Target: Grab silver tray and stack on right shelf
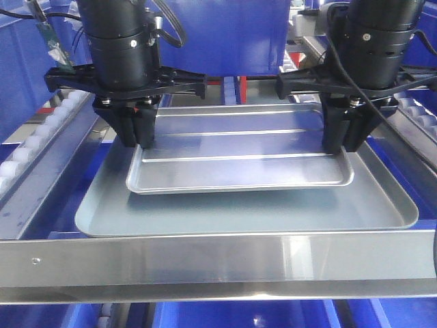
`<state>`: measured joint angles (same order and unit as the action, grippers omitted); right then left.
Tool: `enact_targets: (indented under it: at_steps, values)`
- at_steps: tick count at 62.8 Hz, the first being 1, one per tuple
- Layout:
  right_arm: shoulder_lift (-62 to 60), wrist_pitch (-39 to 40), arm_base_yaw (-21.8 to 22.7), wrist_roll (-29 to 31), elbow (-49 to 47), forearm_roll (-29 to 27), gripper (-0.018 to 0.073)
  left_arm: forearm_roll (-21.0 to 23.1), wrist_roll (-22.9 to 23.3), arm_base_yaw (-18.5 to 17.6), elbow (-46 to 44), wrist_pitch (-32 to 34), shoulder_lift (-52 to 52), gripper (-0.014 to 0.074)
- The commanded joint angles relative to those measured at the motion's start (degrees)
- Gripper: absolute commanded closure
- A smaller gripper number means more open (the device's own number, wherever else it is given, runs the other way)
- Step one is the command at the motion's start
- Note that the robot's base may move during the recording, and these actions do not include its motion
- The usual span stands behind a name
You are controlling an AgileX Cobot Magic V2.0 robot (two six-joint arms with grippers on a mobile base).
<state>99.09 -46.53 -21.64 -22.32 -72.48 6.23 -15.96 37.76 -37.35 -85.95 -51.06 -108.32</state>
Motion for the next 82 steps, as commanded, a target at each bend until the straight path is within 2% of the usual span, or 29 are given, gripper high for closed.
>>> enact_targets:
  at_steps: [1,4,7,14,19,21,33,41,47,55,63,67,82]
  values:
    - [-2.66,0.92,0.47,1.28,-1.97,2.40,0.0459,0.12,-3.07,0.48,-1.67,0.88,2.99,0.0615]
    - [-2.66,0.63,0.47,1.28,-1.97,2.40,0.0395,1.29,-3.48,0.98,-1.67,0.88,2.99,0.0543]
    - [-2.66,0.17,0.47,1.28,-2.10,2.40,0.0290,1.98,-3.48,1.18,-1.67,0.98,2.99,0.0424]
    - [-2.66,-0.57,0.47,1.28,-2.70,2.49,0.0078,1.97,-4.13,1.18,-1.67,0.87,2.99,0.0221]
    - [-2.81,-1.32,0.47,1.28,-3.70,2.69,-0.0057,1.97,-4.55,1.18,-1.67,0.37,2.99,0.0151]
    - [-2.98,-1.63,0.47,1.28,-4.16,2.75,-0.0075,1.97,-4.55,1.18,-1.67,0.23,2.99,0.0148]
    - [-6.38,-2.43,0.47,1.28,-5.58,2.93,0.0023,1.72,-4.68,0.46,-1.67,-1.37,5.39,0.0155]
    - [-9.53,-3.67,0.47,1.68,-5.58,2.93,0.0169,0.91,-4.83,-0.64,-1.67,-2.91,9.45,0.0181]
    - [-12.43,-5.08,0.42,3.33,-5.36,2.93,0.0342,-1.56,-4.91,-2.22,-1.55,-4.70,14.09,0.0281]
    - [-16.69,-5.00,0.36,3.39,-3.02,2.93,0.0517,-4.73,-4.91,-4.94,1.06,-4.88,20.68,0.0497]
    - [-21.76,-3.29,0.36,3.44,1.81,2.93,0.0503,-5.10,-4.91,-5.94,6.81,-2.81,27.25,0.0710]
    - [-24.80,-1.81,0.36,3.60,5.12,2.93,0.0503,-5.10,-4.91,-5.94,10.19,-1.28,30.51,0.0680]
    - [-35.26,4.95,0.30,4.27,20.04,2.93,0.0503,-5.15,-4.91,-5.94,26.72,8.08,42.96,0.0694]
